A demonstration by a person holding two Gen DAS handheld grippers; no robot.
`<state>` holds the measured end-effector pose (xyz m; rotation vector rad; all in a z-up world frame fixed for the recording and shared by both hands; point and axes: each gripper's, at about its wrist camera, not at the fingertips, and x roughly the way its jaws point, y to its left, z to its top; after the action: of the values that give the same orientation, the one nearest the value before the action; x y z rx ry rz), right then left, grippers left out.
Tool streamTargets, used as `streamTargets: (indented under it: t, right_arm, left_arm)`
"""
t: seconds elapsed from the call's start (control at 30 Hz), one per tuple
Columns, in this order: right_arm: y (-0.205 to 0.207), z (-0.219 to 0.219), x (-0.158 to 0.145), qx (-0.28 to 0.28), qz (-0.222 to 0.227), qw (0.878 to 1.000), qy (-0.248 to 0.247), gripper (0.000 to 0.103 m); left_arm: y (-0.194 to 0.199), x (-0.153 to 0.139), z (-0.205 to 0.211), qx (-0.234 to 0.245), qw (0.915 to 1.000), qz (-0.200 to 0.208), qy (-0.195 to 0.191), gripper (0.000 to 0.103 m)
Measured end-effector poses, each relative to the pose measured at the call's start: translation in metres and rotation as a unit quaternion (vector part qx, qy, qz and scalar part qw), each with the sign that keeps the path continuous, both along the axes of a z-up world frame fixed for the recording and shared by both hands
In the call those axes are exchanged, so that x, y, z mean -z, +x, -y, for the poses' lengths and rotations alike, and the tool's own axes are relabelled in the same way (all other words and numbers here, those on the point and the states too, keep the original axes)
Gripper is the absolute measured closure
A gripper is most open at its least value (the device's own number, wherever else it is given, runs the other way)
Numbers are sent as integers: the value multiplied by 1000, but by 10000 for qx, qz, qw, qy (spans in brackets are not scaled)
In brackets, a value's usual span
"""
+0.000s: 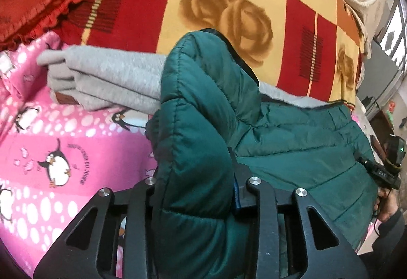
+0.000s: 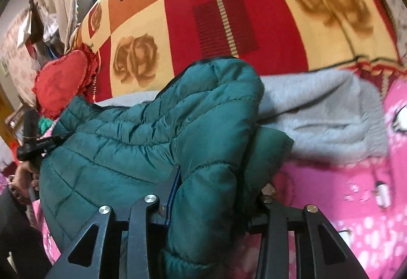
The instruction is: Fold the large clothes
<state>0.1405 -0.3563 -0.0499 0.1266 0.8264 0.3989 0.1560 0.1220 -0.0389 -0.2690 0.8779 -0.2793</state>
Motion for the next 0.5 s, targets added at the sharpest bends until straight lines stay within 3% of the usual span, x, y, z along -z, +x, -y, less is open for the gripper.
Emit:
streamTargets:
  t: [0.5]
  right_arm:
    - [-47,1,-61,299,481,9983,-126,71]
  left_arm:
    - [-46,-59,2,-99,9989,463,-13,75]
